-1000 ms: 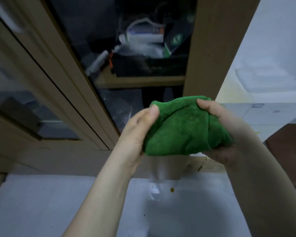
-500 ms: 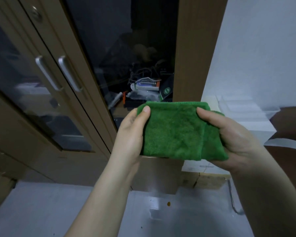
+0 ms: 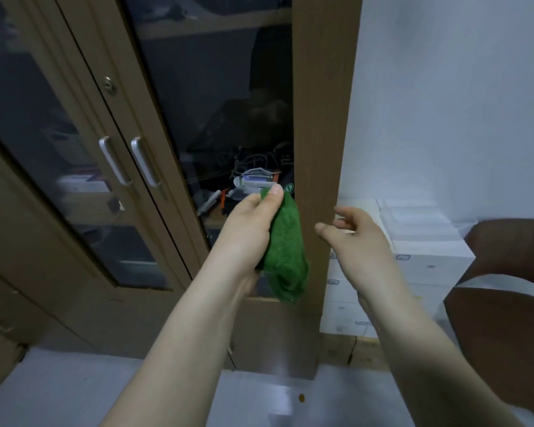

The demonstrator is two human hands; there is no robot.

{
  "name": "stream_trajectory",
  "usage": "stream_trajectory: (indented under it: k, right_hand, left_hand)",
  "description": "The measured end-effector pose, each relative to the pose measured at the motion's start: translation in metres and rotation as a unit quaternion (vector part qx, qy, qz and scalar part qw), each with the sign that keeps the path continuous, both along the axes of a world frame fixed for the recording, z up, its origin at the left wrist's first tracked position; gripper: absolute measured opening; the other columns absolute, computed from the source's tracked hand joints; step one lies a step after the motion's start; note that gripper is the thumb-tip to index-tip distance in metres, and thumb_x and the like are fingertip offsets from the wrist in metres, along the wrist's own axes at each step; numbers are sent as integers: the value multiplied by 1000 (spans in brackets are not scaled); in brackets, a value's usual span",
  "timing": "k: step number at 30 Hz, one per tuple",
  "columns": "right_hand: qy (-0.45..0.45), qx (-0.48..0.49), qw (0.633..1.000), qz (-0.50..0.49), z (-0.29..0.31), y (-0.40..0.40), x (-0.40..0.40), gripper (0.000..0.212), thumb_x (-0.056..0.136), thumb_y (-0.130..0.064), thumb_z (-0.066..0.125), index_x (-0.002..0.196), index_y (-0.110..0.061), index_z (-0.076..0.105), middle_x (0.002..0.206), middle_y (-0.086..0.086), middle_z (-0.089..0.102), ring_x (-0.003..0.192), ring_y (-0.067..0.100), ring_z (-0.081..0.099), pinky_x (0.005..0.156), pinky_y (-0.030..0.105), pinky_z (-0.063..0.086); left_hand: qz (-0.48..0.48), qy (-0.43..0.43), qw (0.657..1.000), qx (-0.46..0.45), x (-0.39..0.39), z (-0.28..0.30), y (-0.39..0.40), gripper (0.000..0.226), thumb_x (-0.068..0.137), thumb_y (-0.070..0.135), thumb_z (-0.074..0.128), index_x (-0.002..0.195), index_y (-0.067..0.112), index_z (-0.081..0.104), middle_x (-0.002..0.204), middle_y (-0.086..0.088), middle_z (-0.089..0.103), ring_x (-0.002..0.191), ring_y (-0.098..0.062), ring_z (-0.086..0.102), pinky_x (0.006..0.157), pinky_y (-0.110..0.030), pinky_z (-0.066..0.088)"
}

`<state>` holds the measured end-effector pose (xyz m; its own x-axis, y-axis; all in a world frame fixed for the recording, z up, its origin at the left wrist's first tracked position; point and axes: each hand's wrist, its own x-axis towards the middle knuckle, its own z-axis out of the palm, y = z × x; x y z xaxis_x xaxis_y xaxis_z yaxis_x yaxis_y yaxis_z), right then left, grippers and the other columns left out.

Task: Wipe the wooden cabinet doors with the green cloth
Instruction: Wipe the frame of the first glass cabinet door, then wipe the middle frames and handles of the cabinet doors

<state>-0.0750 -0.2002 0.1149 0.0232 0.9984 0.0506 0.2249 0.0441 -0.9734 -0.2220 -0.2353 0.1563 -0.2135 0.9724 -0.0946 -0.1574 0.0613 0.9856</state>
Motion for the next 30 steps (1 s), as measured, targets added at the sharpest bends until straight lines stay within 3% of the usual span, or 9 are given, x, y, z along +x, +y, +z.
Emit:
stream_trajectory:
  k: [2,4,7,10,14,18,22,26,30]
  right_hand:
    - [21,-7,999,50,6,-8,-7,29,95,-50,58,109,-26,66,94,-16,66,90,3,64,78,26,51]
    - [148,-137,970,138,9,-15,-20,47,90,-68,51,105,-28,71,90,-11,75,86,7,72,75,36,59]
    - [338,-299,856,253,9,-15,-32,71,81,-80,52,121,-24,71,117,8,74,108,30,71,93,56,54]
    - [448,-333,775,295,4,-7,-37,77,83,-72,57,124,-9,69,128,21,66,118,38,64,100,55,49]
    - [514,-302,755,271,4,-3,-60,36,91,-35,59,87,-7,80,85,13,75,77,31,74,72,49,61]
    - [522,-272,775,232,20,3,-91,33,81,-2,56,108,0,74,111,23,73,91,38,74,78,54,60]
    - [552,-244,775,188,53,5,-135,38,92,-5,48,127,-2,62,118,25,70,102,41,71,82,52,59]
    - [588,-187,757,216,84,-3,-185,41,99,-20,46,131,1,60,127,26,65,121,42,61,109,55,40]
    - [629,-92,737,229,122,-7,-224,45,101,-29,42,133,-2,60,130,26,63,122,43,61,107,55,41]
  left_hand:
    - [28,102,994,16,1,-1,-1,35,95,51,56,96,17,64,71,8,71,70,-13,72,59,-31,56]
    - [42,214,975,40,3,-4,-5,30,95,52,54,89,23,59,73,10,68,67,-7,68,61,-28,50]
    - [1,363,931,46,4,-13,-13,27,95,53,51,87,27,54,81,6,65,71,-6,61,66,-33,49]
    - [-47,402,913,49,-7,-17,-12,21,100,45,45,97,30,60,85,10,65,75,-1,59,68,-29,48]
    - [-29,253,963,87,-34,-7,-4,28,105,20,41,104,21,69,95,4,71,86,-9,66,67,-25,54]
    - [134,373,897,197,-92,13,10,23,101,18,49,103,32,67,107,13,66,98,1,60,81,-21,49]
    - [59,376,911,158,-153,27,28,21,99,39,52,116,31,61,118,9,62,107,-5,60,86,-26,50]
    - [-73,143,981,109,-197,48,38,29,98,54,45,104,35,66,107,9,74,102,-8,69,88,-31,53]
    - [-101,21,991,87,-230,84,50,46,93,60,52,112,22,72,106,-4,76,99,-24,73,81,-42,60]
